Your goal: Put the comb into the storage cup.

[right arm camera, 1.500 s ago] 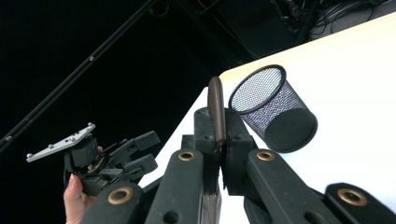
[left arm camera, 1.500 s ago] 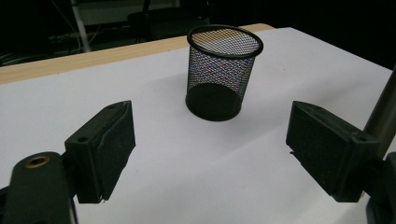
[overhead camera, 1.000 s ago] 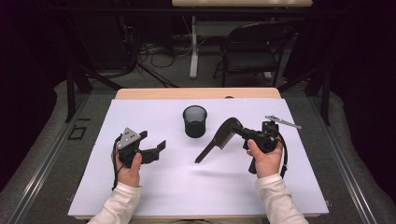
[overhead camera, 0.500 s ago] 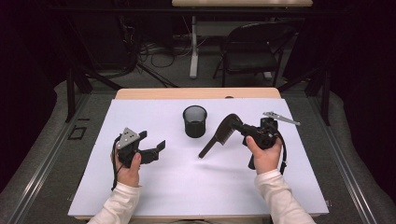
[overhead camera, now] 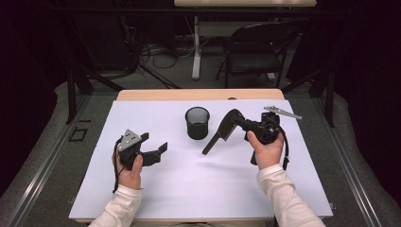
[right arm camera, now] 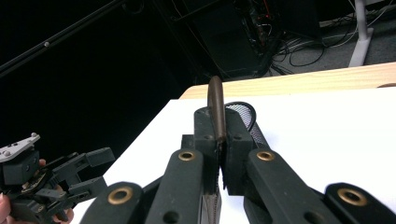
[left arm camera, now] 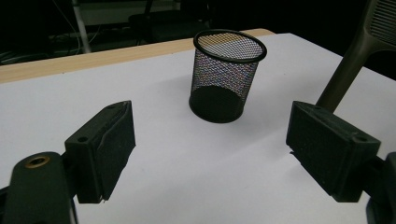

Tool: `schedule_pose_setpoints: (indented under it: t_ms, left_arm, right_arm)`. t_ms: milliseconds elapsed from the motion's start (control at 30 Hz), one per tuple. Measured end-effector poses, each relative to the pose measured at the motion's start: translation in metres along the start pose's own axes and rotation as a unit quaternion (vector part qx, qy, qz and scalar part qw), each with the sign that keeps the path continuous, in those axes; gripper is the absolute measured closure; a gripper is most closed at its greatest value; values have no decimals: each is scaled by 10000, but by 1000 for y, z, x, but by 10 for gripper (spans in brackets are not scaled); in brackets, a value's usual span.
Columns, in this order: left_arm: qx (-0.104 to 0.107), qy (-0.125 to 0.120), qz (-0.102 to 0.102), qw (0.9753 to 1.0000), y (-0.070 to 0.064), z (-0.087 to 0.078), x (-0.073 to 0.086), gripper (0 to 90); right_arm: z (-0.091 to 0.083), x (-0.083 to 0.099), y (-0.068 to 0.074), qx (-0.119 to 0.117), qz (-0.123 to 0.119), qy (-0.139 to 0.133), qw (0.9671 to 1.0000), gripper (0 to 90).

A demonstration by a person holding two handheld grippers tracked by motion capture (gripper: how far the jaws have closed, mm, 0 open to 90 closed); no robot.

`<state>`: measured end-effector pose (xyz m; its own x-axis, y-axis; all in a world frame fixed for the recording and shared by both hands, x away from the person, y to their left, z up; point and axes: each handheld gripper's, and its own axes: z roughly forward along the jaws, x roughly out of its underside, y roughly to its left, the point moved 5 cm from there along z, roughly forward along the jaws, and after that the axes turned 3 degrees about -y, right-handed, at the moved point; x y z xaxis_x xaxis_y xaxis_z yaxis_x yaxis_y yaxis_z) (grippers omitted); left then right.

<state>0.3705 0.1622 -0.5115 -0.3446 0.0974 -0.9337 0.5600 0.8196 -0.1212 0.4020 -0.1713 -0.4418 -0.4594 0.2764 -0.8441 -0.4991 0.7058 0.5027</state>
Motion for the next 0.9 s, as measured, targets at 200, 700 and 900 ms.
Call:
schedule_pose_setpoints:
  t_ms: [200, 700, 900]
  left_arm:
    - [-4, 3, -12, 10000, 0, 0, 0, 156]
    - [-30, -10, -13, 10000, 0, -1, 0, 156]
    - [-32, -20, -21, 10000, 1, -1, -1, 156]
  right_arm:
    - [3, -7, 2, 21, -25, -21, 10000, 873]
    - [10, -30, 8, 49, -105, -91, 9999, 874]
    - [11, -40, 10, 79, -150, -151, 9997, 874]
